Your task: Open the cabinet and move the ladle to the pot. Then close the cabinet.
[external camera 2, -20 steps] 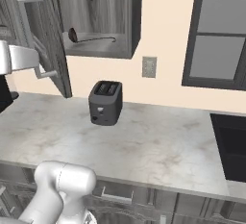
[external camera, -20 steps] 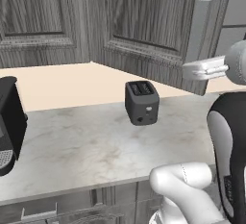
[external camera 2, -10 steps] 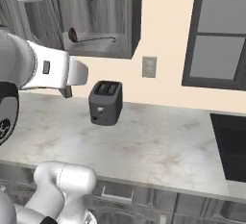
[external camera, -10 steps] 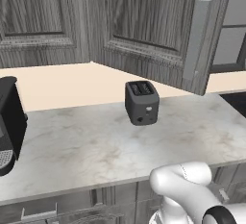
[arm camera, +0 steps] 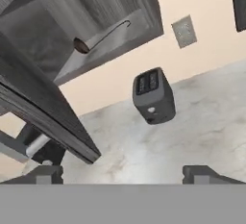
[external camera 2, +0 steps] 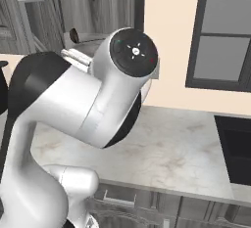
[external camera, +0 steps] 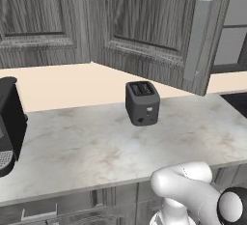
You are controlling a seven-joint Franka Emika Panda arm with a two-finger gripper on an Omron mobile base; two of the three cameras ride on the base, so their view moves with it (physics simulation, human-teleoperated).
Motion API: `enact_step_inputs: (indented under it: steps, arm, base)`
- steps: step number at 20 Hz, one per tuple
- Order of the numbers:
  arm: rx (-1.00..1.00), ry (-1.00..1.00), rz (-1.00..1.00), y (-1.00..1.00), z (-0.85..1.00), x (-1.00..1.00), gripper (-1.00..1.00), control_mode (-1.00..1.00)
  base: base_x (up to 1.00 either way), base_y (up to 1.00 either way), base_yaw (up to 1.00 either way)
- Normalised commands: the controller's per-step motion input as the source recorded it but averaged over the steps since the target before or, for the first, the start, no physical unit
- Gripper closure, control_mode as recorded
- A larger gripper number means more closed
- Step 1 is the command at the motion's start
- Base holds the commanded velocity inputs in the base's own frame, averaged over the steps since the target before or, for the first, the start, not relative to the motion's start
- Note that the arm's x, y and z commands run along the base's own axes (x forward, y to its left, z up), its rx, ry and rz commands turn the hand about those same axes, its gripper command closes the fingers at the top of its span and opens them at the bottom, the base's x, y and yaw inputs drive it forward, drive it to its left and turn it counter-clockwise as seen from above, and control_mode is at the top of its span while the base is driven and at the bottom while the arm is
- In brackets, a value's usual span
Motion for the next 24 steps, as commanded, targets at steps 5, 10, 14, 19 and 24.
enact_step_inputs:
  steps: [5,10,14,19,24]
  arm:
    - [0.34,0.07,0.15,0.00,-0.54,0.88,-1.00,-1.00]
    - [0.25,0.00,0.12,0.37,-0.34,0.66,-1.00,-1.00]
    - [0.22,0.00,0.06,0.49,-0.07,0.69,-1.00,-1.00]
    - [0.16,0.00,0.05,0.46,0.13,0.22,-1.00,-1.00]
    - [0.11,0.00,0.05,0.43,0.30,0.00,-1.00,-1.00]
  base:
    - [0.00,0.00,0.00]
    - [0.00,0.00,0.00]
    - [0.00,0.00,0.00]
    - [0.00,0.00,0.00]
    - [0.00,0.00,0.00]
